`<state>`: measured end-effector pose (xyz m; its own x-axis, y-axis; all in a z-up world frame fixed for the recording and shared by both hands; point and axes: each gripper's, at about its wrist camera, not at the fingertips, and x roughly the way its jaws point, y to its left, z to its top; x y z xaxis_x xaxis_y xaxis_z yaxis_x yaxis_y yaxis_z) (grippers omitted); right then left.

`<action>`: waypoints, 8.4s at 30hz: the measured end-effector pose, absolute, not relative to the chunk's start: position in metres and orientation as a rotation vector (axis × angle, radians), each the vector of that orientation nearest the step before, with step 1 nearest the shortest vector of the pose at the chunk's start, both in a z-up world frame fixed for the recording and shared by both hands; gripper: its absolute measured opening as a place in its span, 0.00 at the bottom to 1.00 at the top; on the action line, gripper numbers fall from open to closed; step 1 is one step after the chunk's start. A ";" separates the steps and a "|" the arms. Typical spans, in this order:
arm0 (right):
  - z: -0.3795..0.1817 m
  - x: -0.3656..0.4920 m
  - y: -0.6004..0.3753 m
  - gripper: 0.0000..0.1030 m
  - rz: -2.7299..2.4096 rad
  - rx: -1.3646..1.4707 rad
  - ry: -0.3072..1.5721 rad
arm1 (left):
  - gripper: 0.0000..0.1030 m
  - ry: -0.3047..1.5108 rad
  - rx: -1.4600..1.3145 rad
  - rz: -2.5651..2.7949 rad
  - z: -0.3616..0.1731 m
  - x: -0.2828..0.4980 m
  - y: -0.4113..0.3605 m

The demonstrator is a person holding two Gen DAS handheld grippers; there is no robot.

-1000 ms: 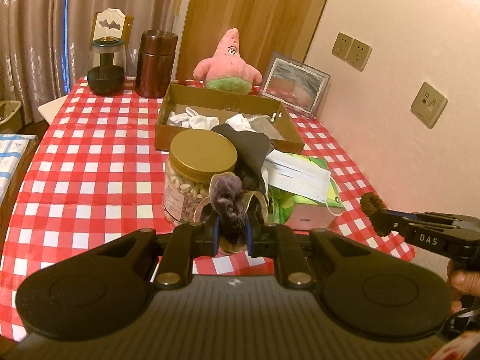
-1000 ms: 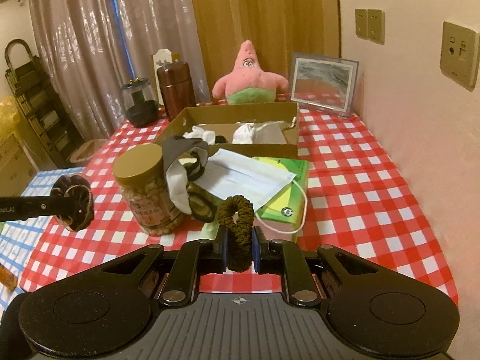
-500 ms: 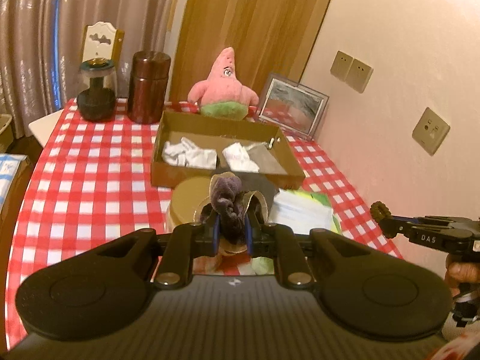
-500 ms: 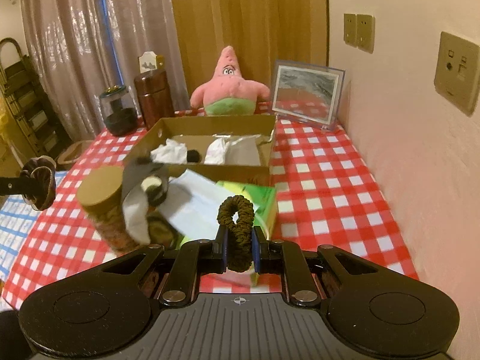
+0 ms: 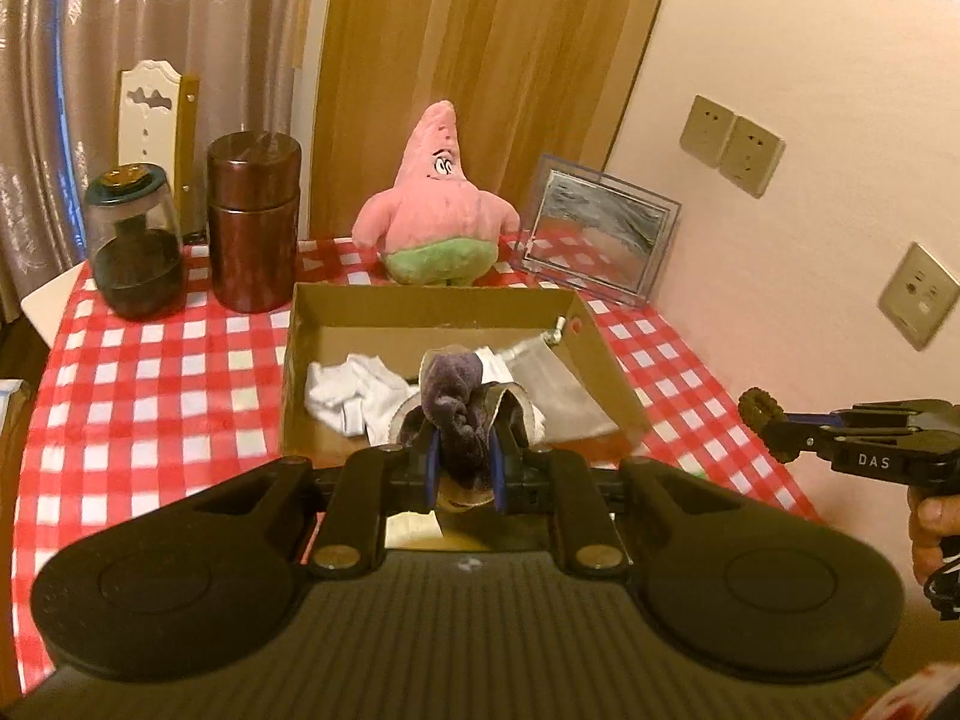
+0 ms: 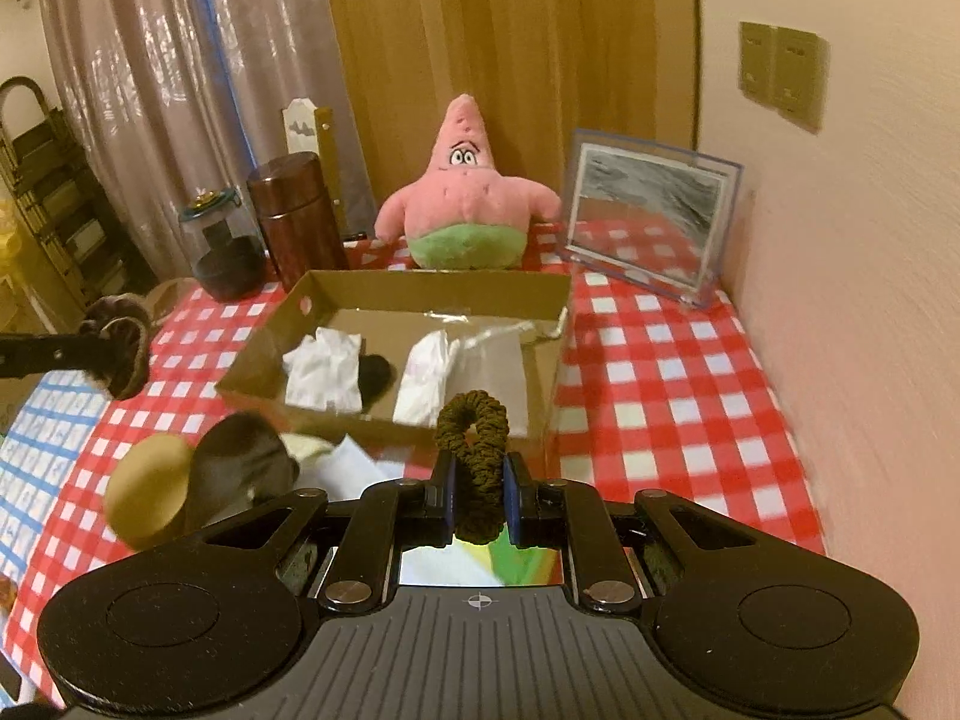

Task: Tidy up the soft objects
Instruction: 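Carry the scrunchie and hair tie into the cardboard tray and release both, then move both open grippers back to the pile by the green tissue box, then grasp the black cloth mask with the left gripper while the right grasps the white face mask, then carry both masks into the cardboard tray and open both grippers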

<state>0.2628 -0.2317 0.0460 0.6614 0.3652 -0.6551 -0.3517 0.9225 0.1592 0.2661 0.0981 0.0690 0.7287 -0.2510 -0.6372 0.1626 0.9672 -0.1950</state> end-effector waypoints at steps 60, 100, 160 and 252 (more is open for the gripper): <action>0.024 0.389 -0.197 0.54 0.437 0.136 0.806 | 0.68 0.730 0.014 -0.187 0.042 0.353 0.075; 0.052 0.085 -0.233 0.55 0.366 0.048 0.722 | 0.68 0.714 -0.145 -0.016 0.063 0.055 0.063; -0.002 0.173 -0.229 0.55 0.412 -0.083 0.769 | 0.68 0.690 0.225 -0.205 0.000 0.210 -0.008; 0.063 0.176 -0.226 0.03 0.526 -0.036 0.665 | 0.04 0.524 0.028 -0.181 0.128 0.176 0.052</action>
<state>0.1757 -0.2261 0.0633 0.6614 0.4539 -0.5971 -0.4766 0.8691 0.1327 0.1758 0.0524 0.1282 0.8505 -0.1646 -0.4995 0.1789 0.9837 -0.0195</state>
